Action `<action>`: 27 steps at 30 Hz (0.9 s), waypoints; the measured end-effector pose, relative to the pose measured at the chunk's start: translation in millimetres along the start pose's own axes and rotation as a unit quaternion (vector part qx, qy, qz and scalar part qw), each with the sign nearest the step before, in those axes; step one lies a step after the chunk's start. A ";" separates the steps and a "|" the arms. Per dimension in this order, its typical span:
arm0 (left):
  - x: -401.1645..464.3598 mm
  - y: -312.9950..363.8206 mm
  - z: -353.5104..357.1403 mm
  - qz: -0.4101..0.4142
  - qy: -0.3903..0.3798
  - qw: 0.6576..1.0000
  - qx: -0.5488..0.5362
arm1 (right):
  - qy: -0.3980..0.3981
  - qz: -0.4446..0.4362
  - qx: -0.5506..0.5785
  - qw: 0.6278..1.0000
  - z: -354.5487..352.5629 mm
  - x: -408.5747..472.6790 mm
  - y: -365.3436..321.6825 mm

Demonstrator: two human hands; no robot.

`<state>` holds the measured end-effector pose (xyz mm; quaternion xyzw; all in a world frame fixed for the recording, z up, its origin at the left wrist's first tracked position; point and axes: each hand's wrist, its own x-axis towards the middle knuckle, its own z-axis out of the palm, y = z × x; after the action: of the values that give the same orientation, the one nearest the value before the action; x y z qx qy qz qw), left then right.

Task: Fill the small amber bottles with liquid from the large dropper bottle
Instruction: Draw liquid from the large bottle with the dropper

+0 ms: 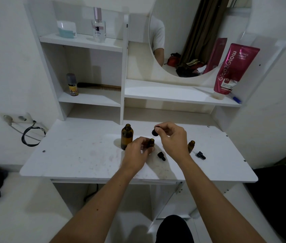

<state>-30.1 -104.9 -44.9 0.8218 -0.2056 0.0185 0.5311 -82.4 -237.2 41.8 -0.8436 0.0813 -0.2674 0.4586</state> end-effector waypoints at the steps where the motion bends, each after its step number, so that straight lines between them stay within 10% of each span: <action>1: -0.1 0.2 -0.1 -0.001 0.000 1.000 0.001 | 0.005 -0.001 -0.002 1.000 0.4 -0.1 -0.2; 27: -38.6 -18.1 -89.0 -0.019 0.044 0.997 -0.058 | 0.029 -0.051 0.071 0.996 -3.6 -0.1 -55.0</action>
<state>-42.2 -7.9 -31.5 0.7918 -0.1674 0.0323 0.5865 -90.3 -208.6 88.2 -0.8036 0.0320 -0.3201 0.5007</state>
